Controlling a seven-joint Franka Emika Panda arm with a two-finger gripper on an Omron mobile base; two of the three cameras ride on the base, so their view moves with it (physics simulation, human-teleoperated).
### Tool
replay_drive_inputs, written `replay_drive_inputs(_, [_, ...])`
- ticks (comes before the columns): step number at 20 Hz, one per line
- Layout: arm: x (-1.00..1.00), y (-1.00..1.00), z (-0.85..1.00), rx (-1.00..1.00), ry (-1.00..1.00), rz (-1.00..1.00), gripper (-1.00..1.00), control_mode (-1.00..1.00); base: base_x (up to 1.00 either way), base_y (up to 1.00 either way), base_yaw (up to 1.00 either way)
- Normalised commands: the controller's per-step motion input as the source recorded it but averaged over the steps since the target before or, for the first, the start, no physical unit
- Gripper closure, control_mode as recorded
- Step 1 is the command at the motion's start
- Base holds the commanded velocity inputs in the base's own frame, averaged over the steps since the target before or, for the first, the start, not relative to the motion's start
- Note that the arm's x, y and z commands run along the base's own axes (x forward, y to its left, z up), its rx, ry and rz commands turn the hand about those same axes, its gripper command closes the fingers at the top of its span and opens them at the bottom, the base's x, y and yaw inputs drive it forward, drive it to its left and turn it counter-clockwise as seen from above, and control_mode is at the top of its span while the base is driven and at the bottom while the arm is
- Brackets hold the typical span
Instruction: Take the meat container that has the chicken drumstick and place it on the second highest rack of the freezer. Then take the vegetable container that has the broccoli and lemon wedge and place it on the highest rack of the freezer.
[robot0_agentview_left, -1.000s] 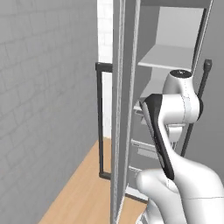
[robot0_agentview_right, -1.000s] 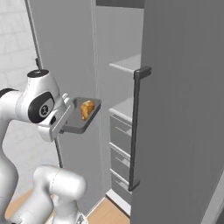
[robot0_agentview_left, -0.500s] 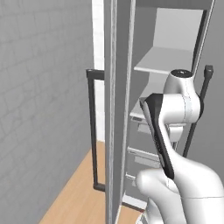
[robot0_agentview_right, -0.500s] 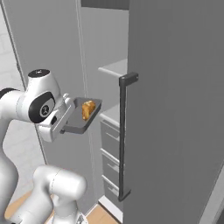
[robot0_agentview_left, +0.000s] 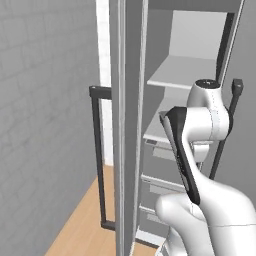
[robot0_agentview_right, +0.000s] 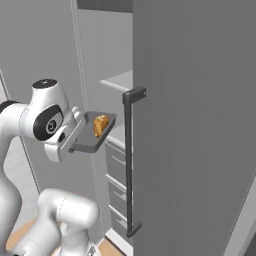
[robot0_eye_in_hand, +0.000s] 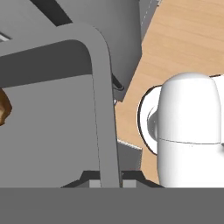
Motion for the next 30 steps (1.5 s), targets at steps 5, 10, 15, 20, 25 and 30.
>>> replay_drive_inputs(5, [0.00,0.00,0.00,0.00,0.00,0.00,1.00,1.00,0.41,0.21,-0.17])
replay_drive_inputs(10, [0.00,0.00,0.00,0.00,0.00,0.00,1.00,1.00,0.44,0.24,-0.22])
replay_drive_inputs(15, [0.00,0.00,0.00,0.00,0.00,0.00,1.00,1.00,0.47,0.10,-0.22])
replay_drive_inputs(20, [0.00,0.00,0.00,0.00,0.00,0.00,1.00,1.00,0.42,0.00,-0.19])
replay_drive_inputs(25, [0.00,0.00,0.00,0.00,0.00,0.00,1.00,1.00,0.05,0.00,-0.05])
replay_drive_inputs(30, [0.00,0.00,0.00,0.00,0.00,0.00,1.00,1.00,-0.29,0.00,0.00])
